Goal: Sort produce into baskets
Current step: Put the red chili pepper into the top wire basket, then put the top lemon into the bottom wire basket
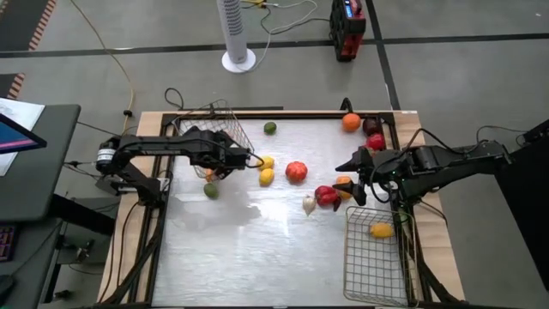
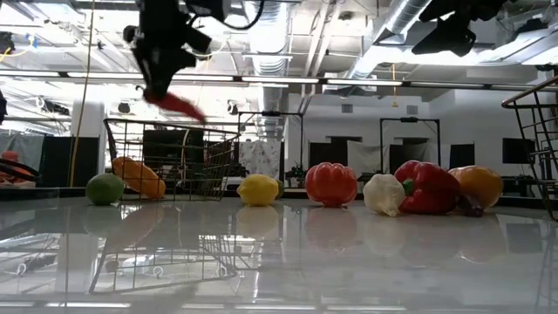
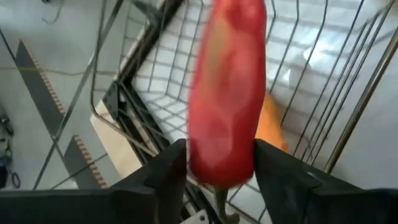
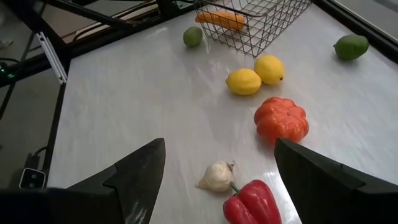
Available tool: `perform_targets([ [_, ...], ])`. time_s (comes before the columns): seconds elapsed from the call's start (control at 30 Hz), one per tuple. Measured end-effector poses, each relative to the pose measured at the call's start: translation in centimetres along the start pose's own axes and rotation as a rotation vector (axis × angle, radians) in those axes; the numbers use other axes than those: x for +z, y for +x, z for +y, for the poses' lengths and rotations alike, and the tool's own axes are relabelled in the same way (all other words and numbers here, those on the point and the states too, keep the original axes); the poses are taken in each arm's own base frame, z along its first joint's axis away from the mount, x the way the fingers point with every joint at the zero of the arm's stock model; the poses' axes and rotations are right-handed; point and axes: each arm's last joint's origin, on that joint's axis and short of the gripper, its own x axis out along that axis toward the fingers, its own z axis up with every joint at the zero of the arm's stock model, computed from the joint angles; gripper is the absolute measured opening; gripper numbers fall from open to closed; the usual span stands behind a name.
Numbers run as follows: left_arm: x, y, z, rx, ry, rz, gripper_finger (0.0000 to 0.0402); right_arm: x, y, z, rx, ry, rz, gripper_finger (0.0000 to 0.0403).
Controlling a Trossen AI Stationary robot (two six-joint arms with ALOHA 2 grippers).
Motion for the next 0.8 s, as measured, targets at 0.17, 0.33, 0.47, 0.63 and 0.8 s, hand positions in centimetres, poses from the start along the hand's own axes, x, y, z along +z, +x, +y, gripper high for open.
perform_targets([
  [0.17,-0.7,0.6,0.1,0.008,0.021,0.019,0.0232,0.0,0.0,0.0,0.000,0.011,0.000,0.0329],
  [0.33,-1.3,-0.6,1.4,-0.058,-0.023,-0.098,0.0257,0.2,0.6,-0.4,-0.027,0.028,0.003,0.0329],
  [0.47,-2.4,-1.8,3.0,-0.191,-0.041,-0.282,0.0253,1.0,2.3,-0.9,-0.050,0.062,-0.008,0.0329],
  [0.63,-4.8,-1.4,4.5,-0.394,-0.059,-0.448,0.0245,2.5,5.8,-1.7,-0.073,0.121,-0.078,0.0329],
  [0.8,-6.1,-0.8,4.6,-0.619,-0.083,-0.575,0.0245,4.1,9.1,-3.0,-0.082,0.322,-0.202,0.0329],
])
